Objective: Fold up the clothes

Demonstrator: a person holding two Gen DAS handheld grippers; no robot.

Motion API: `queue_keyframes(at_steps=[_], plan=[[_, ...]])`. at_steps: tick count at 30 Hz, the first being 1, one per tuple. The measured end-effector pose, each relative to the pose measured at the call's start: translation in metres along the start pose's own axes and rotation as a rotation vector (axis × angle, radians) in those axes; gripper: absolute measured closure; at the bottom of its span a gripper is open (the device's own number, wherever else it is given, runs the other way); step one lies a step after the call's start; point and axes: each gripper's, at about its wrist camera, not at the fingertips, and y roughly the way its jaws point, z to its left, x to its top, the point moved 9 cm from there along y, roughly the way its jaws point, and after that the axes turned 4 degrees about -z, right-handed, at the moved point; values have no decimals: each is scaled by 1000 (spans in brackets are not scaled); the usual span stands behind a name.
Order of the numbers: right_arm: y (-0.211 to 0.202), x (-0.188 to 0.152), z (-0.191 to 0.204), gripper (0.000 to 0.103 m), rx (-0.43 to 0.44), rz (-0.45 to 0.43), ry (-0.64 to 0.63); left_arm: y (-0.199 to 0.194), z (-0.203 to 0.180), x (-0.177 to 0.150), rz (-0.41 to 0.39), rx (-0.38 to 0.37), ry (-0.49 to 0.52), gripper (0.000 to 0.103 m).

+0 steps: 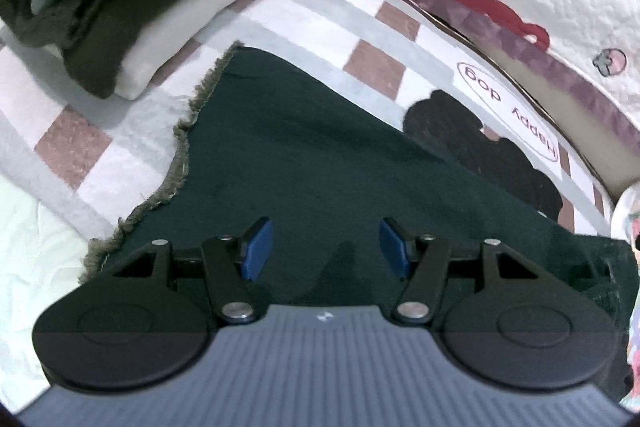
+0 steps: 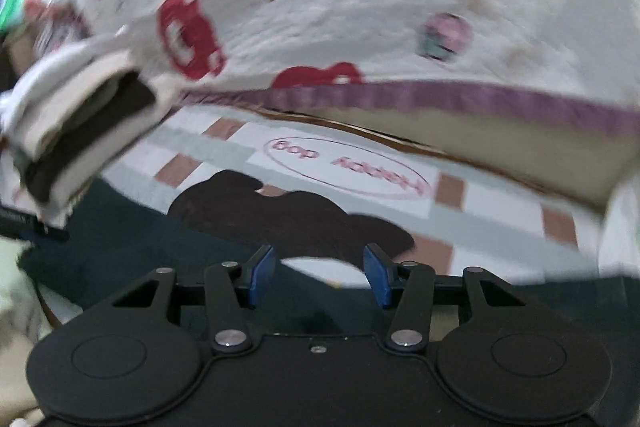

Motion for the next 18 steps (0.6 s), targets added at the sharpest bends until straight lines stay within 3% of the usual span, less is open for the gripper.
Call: queue_keyframes(at_steps=[3, 5, 10, 16, 18], plan=[[29, 7, 19, 46, 148, 135, -13, 5, -5, 2, -2, -39, -4, 45], [50, 5, 26, 46, 185, 187, -7, 8, -9, 3, -3, -65, -7, 45], [102, 13, 57, 45, 159, 264, -203, 17, -18, 6, -6, -130, -13, 49], [119, 24, 97, 45, 330, 298, -219, 23, -16, 2, 4, -142, -8, 49], [126, 17, 104, 44, 352, 319, -250, 24, -13, 1, 1, -127, 2, 49]])
